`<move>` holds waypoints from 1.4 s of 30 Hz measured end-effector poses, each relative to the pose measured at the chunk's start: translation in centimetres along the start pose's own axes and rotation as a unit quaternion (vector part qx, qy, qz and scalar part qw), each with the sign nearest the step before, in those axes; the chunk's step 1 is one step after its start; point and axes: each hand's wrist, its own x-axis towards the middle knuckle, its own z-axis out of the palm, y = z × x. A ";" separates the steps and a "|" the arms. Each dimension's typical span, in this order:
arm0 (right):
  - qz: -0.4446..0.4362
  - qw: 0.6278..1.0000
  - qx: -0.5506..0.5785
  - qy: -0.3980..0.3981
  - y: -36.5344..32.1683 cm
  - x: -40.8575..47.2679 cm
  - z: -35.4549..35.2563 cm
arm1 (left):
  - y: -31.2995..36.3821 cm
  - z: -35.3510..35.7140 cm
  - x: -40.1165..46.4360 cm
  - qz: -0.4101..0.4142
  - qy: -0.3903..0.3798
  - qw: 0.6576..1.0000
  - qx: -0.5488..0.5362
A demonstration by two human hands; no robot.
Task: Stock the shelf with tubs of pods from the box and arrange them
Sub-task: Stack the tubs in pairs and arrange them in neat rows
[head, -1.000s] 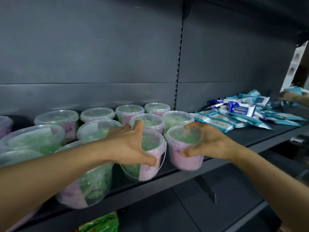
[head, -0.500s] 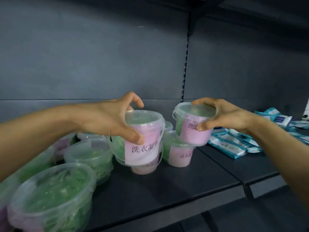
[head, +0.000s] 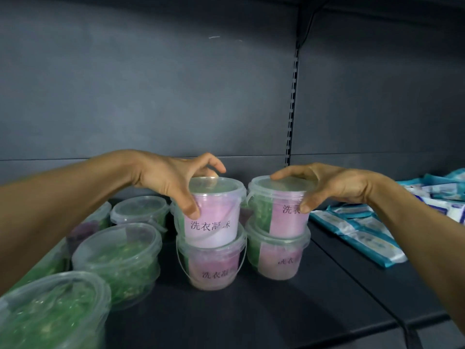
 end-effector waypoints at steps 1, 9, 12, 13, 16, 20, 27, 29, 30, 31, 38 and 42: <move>-0.003 1.000 0.003 -0.005 -0.1 -0.1 0.0 | -0.1 -0.1 -0.1 0.001 -0.009 1.000 -0.004; 0.008 0.996 -0.064 0.069 -0.2 -1.1 1.2 | 0.8 0.9 -1.2 -0.012 0.016 1.000 0.015; 0.019 0.992 -0.071 0.107 -0.2 -1.1 1.8 | 1.2 1.9 -0.5 -0.037 0.087 0.995 0.024; 0.020 0.991 -0.065 0.118 -0.3 -1.2 2.0 | 1.2 2.1 -0.3 -0.044 0.105 0.993 0.031; 0.026 0.988 -0.052 0.145 -0.3 -1.1 2.3 | 1.7 2.1 -0.1 -0.062 0.130 0.989 0.030; 0.029 0.986 -0.037 0.160 -0.3 -1.2 2.6 | 2.1 2.5 0.5 -0.087 0.174 0.980 0.041; 0.028 0.984 -0.027 0.175 -0.8 -1.4 3.3 | 2.1 3.7 0.4 -0.110 0.217 0.969 0.038; 0.031 0.983 -0.026 0.180 -0.9 -1.5 3.4 | 2.4 3.8 0.3 -0.114 0.222 0.968 0.036; 0.034 0.982 -0.024 0.183 -0.9 -1.5 3.5 | 2.5 3.9 0.2 -0.116 0.227 0.966 0.037; 0.036 0.982 -0.024 0.184 -1.0 -1.5 3.6 | 2.6 4.0 0.2 -0.119 0.231 0.965 0.039; 0.041 0.981 -0.019 0.190 -1.2 -1.6 3.9 | 2.1 4.3 0.1 -0.102 0.230 0.968 0.007; 0.039 0.979 -0.014 0.197 -1.3 -1.6 4.1 | 1.9 4.4 0.3 -0.087 0.238 0.967 -0.008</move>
